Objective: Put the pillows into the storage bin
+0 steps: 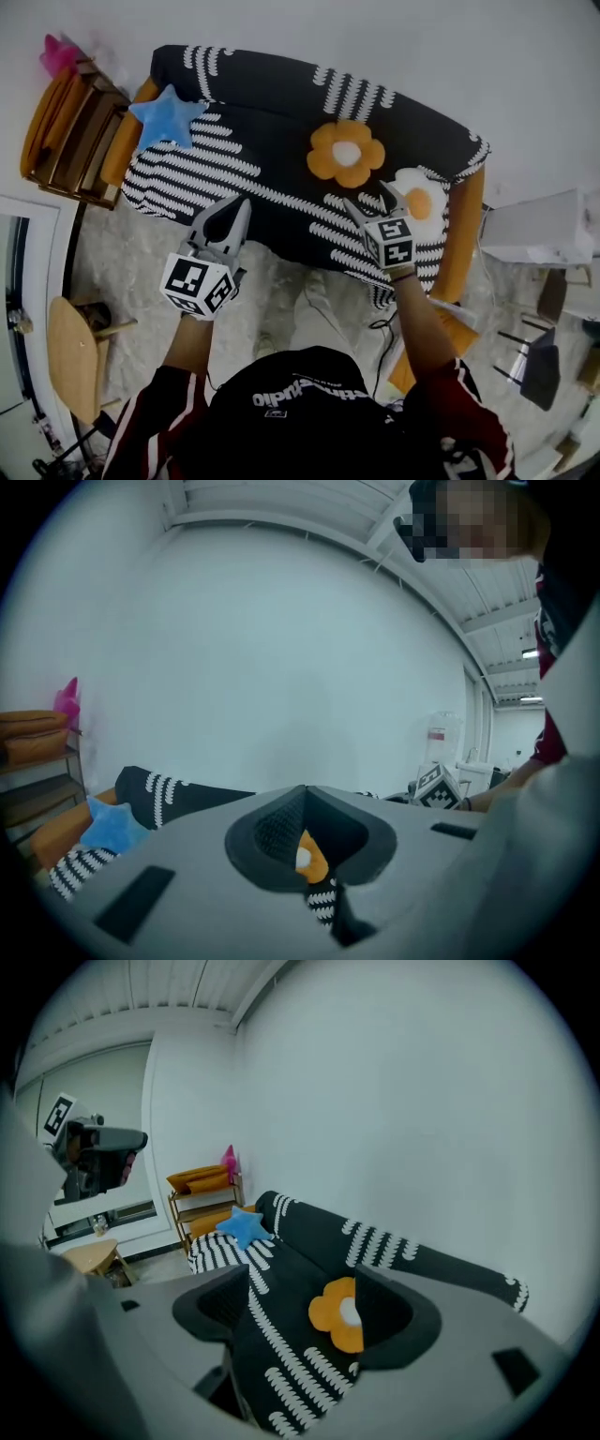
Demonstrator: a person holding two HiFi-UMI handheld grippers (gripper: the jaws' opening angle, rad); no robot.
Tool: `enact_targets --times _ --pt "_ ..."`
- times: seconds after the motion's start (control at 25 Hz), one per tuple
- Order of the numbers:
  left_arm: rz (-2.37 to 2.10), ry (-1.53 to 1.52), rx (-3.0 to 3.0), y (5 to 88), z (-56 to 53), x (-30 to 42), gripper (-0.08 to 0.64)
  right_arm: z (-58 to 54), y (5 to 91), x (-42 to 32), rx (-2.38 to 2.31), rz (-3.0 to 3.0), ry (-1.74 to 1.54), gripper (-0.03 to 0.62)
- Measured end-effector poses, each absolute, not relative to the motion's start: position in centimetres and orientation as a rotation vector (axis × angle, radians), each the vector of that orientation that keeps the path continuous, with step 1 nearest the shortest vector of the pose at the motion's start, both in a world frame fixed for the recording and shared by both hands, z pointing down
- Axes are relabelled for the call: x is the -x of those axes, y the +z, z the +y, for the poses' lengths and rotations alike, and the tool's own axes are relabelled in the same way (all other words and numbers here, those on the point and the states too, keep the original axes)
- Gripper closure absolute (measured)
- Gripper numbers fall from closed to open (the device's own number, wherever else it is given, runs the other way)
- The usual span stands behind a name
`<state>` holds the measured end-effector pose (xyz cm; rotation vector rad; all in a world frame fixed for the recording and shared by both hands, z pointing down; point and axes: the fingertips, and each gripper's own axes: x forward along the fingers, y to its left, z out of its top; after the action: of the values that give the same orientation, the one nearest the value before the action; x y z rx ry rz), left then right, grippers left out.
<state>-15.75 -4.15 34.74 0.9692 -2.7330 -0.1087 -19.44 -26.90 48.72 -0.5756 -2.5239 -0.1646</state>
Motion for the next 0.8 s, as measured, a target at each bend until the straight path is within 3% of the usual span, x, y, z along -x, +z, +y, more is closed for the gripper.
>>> enact_targets --times 0.8 --pt "-2.549 -0.063 -0.812 49.4 -9.6 26.7 0.557 -25.6 79.4 34.0 0.691 -2.173 -0.173 0.249"
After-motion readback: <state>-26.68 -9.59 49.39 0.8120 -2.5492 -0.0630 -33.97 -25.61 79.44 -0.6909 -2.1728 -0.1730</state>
